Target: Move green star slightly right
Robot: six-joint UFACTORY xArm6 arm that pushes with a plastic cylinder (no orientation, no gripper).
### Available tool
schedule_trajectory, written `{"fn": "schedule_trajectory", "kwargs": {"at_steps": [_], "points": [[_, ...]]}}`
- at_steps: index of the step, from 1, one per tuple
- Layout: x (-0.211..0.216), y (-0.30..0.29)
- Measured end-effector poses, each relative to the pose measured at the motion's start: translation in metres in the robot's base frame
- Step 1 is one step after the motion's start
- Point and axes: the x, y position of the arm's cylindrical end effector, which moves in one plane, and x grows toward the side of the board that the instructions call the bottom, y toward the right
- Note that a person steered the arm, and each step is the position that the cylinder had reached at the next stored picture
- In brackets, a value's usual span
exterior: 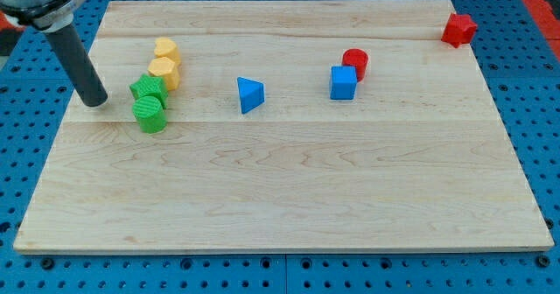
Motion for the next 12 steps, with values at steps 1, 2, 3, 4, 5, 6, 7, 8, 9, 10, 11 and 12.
{"fn": "schedule_trajectory", "kwargs": {"at_steps": [1,2,3,4,5,6,7,8,9,10,11,12], "points": [[-0.009,0.014],[-0.005,0.025],[-0.005,0.027],[-0.004,0.036],[0.003,0.036],[0.01,0.036],[0.013,0.036],[0.013,0.036],[0.013,0.044],[0.013,0.053],[0.015,0.055],[0.024,0.056]]}}
